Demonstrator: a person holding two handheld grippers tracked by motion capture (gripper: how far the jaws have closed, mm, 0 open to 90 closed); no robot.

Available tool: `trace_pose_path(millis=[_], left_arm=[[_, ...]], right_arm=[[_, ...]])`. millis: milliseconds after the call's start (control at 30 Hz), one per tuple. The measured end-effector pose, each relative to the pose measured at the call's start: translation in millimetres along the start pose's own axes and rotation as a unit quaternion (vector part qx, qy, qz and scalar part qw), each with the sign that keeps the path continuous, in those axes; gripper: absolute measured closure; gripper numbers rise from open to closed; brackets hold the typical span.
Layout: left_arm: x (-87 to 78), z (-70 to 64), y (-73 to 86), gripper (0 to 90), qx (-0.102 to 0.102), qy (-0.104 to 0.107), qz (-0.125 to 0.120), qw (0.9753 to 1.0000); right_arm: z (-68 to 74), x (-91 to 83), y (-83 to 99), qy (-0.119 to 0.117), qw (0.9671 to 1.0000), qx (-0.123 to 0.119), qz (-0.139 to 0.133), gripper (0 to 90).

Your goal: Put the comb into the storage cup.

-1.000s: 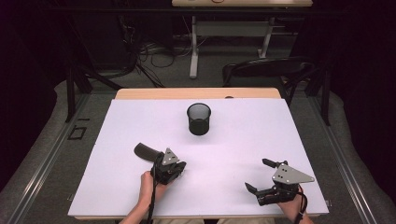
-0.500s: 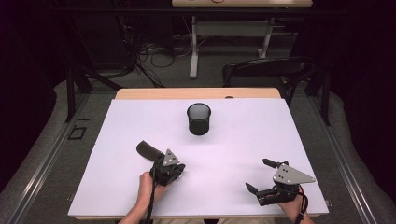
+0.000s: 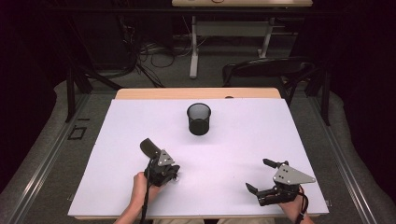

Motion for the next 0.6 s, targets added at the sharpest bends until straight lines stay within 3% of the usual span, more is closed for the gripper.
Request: trace_pose_path(millis=[600], left_arm=[[-7.2, -0.5, 4.6, 90.0, 0.027, 0.001, 0.033, 0.9991]], right_arm=[[-1.1, -1.3, -0.1, 0.002, 1.0, 0.0, -0.002, 0.0]])
Point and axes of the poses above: each handheld gripper's, and its own axes: x roughly forward along the jaws, y roughly out of its underside, z roughly to its left, the point moved 1 cm from there along x, roughly forward along the jaws, and after that the axes turned 12 degrees about x, right-handed, at the moved point
